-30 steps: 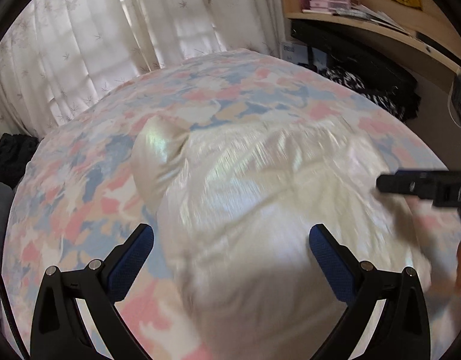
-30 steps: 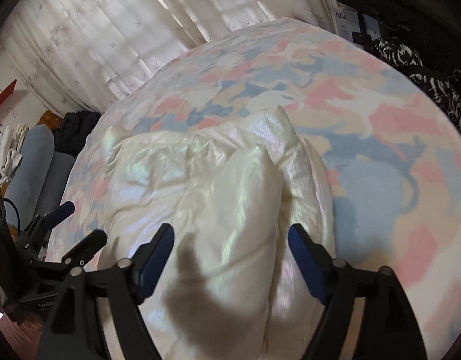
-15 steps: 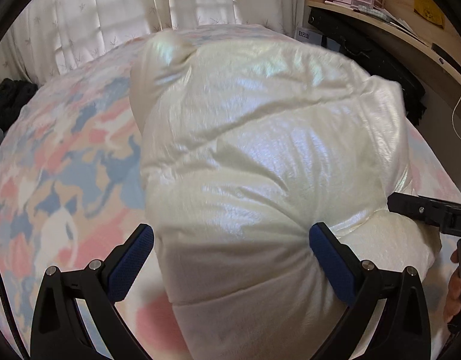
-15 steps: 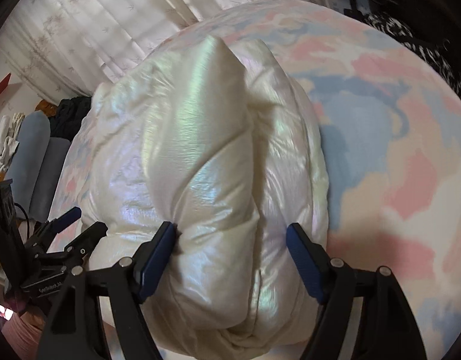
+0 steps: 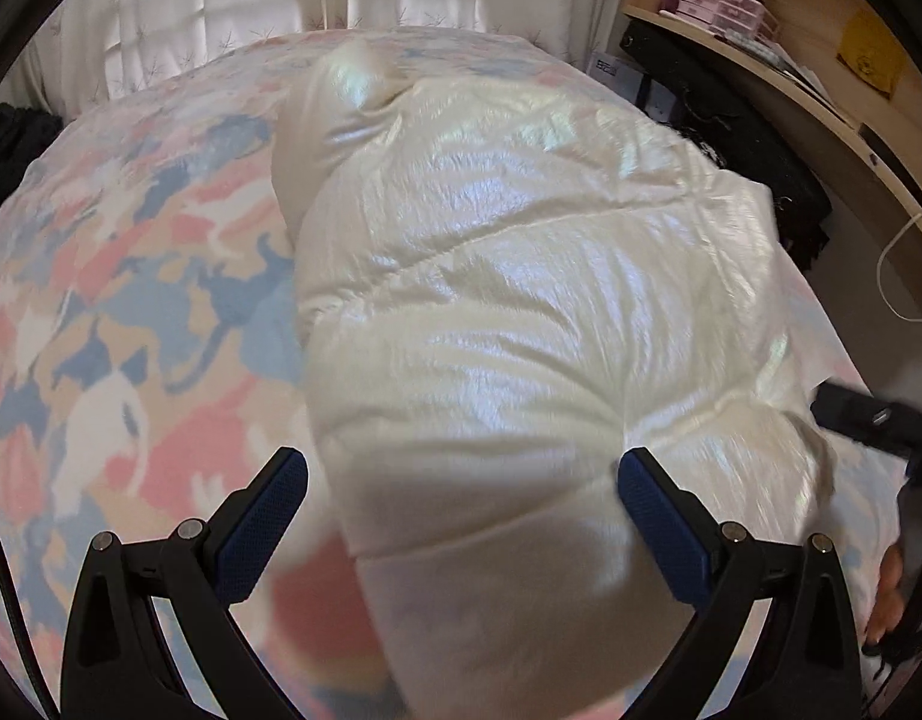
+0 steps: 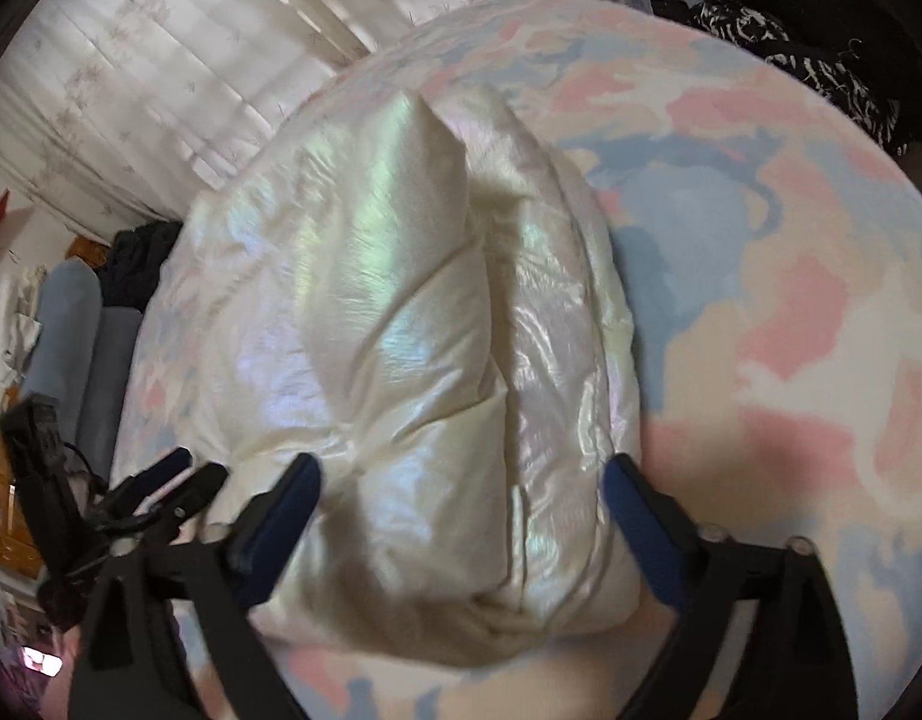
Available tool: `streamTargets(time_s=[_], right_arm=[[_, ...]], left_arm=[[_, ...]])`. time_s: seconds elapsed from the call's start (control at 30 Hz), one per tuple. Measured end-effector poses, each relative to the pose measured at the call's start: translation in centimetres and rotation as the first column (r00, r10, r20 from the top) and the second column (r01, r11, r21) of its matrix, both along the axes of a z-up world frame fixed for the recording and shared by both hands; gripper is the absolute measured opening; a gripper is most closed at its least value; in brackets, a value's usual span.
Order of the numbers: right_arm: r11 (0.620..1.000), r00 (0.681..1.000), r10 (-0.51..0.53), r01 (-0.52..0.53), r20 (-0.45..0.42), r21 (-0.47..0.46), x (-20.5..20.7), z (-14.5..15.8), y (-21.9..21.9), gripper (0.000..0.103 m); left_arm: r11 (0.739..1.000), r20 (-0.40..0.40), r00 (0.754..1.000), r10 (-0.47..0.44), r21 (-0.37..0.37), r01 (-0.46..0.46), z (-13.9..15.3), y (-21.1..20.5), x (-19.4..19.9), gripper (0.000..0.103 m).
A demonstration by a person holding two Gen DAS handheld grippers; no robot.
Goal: Fold large clothes
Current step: 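Lift the white jacket bundle with both grippers and turn it upright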
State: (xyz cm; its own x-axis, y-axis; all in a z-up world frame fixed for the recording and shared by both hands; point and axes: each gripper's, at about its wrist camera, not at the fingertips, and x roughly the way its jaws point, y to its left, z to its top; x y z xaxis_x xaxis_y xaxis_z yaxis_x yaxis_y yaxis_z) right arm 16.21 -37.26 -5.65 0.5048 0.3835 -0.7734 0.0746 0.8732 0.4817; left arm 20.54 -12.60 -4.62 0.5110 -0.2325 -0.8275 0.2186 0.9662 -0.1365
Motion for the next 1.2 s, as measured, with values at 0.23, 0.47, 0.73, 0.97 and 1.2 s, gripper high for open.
streamTargets(time_s=[0.23,0.47,0.73,0.97,1.2], right_arm=[[0.998,0.998,0.003,-0.007,0.064,0.056,-1.6,4.5,-1.3,0.103],[0.997,0.998,0.068,-0.068,0.018,-0.028,-0.6,4.1,0.0,0.103],[0.994,0.994,0.074,-0.080,-0.082,-0.070,3.5,0.3,0.5,0.103],[0.997,0.988,0.066,-0.070,-0.139,-0.024,6.1,-3.0,-1.3,0.103],[0.969,0.972,0.117,-0.067,-0.204,0.237,8.0,-7.8,-3.4,0.103]], left_arm=[[0.997,-0.042,0.999,-0.012,-0.072,0.009,2.0,2.9,-0.9,0.102],[0.986,-0.108,0.993,0.048,-0.151,-0.064,0.3,5.5,0.5,0.102],[0.956,-0.190,0.979,0.076,-0.264,-0.125,-3.7,6.6,3.2,0.102],[0.939,-0.203,0.979,0.026,-0.330,-0.094,-5.5,6.1,4.9,0.103],[0.878,-0.295,0.955,-0.023,-0.463,-0.122,-7.9,7.0,6.7,0.103]])
